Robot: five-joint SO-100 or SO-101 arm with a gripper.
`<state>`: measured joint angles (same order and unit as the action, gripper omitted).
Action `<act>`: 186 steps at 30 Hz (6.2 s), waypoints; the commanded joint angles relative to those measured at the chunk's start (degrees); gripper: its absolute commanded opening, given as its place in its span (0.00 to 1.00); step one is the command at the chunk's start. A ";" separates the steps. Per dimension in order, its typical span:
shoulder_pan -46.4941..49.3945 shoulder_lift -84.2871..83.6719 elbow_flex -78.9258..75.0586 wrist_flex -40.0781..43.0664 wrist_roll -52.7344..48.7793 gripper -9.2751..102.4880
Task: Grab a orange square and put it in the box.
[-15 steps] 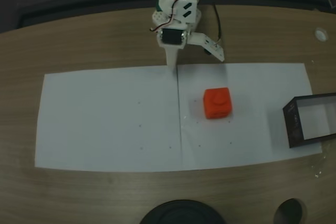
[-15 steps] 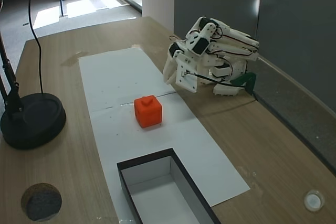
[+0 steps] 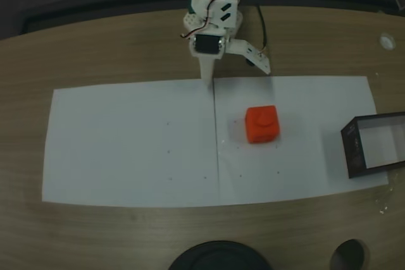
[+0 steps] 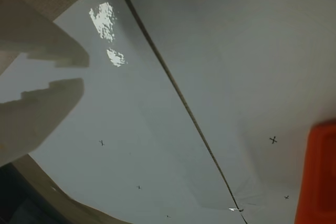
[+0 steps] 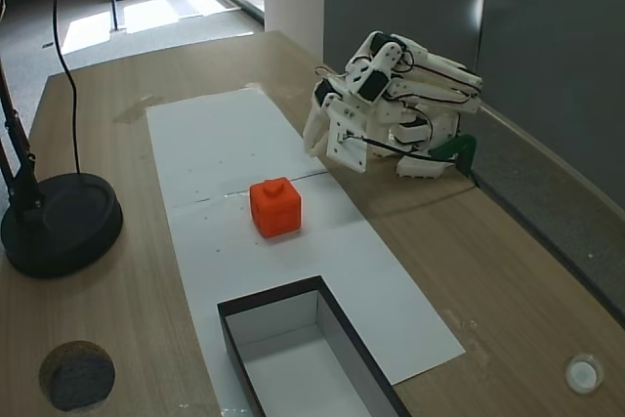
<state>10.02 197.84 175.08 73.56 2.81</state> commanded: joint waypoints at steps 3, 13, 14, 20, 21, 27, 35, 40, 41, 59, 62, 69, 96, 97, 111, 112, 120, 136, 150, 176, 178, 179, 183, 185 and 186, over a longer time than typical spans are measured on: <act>0.18 1.32 -3.16 0.44 0.26 0.08; -1.05 1.32 -3.08 0.26 0.18 0.08; -1.05 1.32 -3.08 0.26 0.26 0.08; -2.29 1.41 -0.62 -12.22 0.00 0.10; -2.37 1.41 0.79 -17.05 0.00 0.11; -7.12 0.97 -0.70 -33.22 0.53 0.24; -21.80 -1.05 -12.92 -23.03 0.62 0.33; -24.17 -12.83 -14.94 -22.15 2.90 0.39; -24.17 -16.00 -15.91 -22.15 2.90 0.39; -27.86 -75.85 -45.53 -20.48 6.33 0.39; -27.51 -81.74 -49.04 -20.65 6.94 0.39; -27.33 -93.96 -55.46 -21.18 6.77 0.39; -32.17 -99.23 -99.84 -13.80 -2.37 0.16; -33.40 -100.02 -101.07 -13.71 -2.37 0.16; -48.25 -114.79 -113.73 -12.30 -1.93 0.16; -47.90 -116.28 -115.93 -12.13 -1.93 0.16; -47.02 -132.28 -134.65 -5.98 -1.85 0.16; -49.39 -144.76 -165.15 8.53 -0.79 0.16; -56.25 -145.55 -166.82 13.97 -0.35 0.16; -55.81 -151.08 -167.52 7.12 -3.34 0.16; -55.81 -151.08 -167.34 7.12 -3.16 0.16; -55.99 -151.08 -167.34 7.12 -3.16 0.16; -56.43 -151.08 -167.08 7.12 -3.16 0.16; -56.43 -151.08 -166.82 7.21 -3.08 0.16; -56.43 -151.08 -166.82 7.21 -2.90 0.16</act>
<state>-46.23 45.26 12.04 81.91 -0.26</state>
